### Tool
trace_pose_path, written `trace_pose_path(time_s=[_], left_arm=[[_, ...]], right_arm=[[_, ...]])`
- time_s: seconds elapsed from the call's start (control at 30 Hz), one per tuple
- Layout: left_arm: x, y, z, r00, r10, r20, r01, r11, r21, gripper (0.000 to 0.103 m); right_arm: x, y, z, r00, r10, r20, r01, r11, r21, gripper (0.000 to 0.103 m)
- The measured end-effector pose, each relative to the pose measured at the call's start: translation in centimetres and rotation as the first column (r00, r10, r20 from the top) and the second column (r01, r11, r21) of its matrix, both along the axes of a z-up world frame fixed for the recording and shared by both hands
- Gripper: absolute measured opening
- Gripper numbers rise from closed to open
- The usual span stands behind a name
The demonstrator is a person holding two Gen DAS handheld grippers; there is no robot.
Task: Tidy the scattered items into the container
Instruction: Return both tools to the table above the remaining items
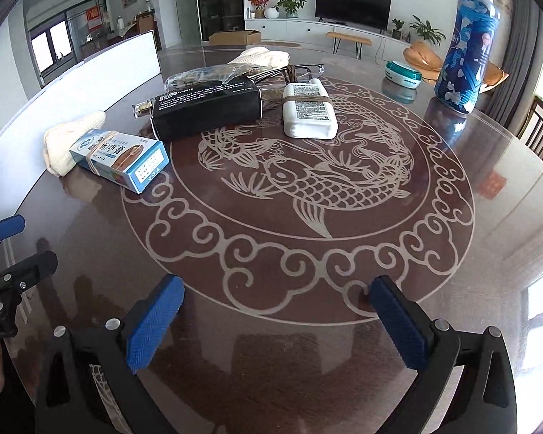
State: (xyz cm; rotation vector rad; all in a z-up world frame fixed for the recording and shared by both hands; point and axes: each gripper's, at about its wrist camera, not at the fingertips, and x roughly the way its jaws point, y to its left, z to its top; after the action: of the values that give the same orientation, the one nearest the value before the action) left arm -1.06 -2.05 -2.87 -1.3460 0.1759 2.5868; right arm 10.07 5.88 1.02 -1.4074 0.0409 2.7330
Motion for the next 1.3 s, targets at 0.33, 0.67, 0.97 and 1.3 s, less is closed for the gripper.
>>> trace_pose_path(time_s=[0.33, 0.67, 0.97, 1.3], left_arm=[[-0.1, -0.5, -0.5, 1.000, 0.013, -0.002, -0.013, 1.000, 0.004, 0.103], [-0.2, -0.7, -0.5, 1.000, 0.013, 0.005, -0.013, 1.000, 0.000, 0.103], [-0.3, -0.6, -0.4, 1.000, 0.012, 0.015, -0.012, 1.000, -0.005, 0.103], [-1.3, -1.3, -0.4, 0.999, -0.003, 0.043, 0.004, 1.000, -0.012, 0.103]], right_arm=[[-0.1, 0.0, 0.0, 1.000, -0.001, 0.000, 0.001, 1.000, 0.000, 0.103], [-0.1, 0.0, 0.0, 1.000, -0.002, 0.000, 0.002, 1.000, 0.000, 0.103], [-0.1, 0.0, 0.0, 1.000, -0.003, 0.001, 0.003, 1.000, -0.001, 0.103], [-0.1, 0.0, 0.0, 1.000, -0.003, 0.001, 0.003, 1.000, 0.000, 0.103]])
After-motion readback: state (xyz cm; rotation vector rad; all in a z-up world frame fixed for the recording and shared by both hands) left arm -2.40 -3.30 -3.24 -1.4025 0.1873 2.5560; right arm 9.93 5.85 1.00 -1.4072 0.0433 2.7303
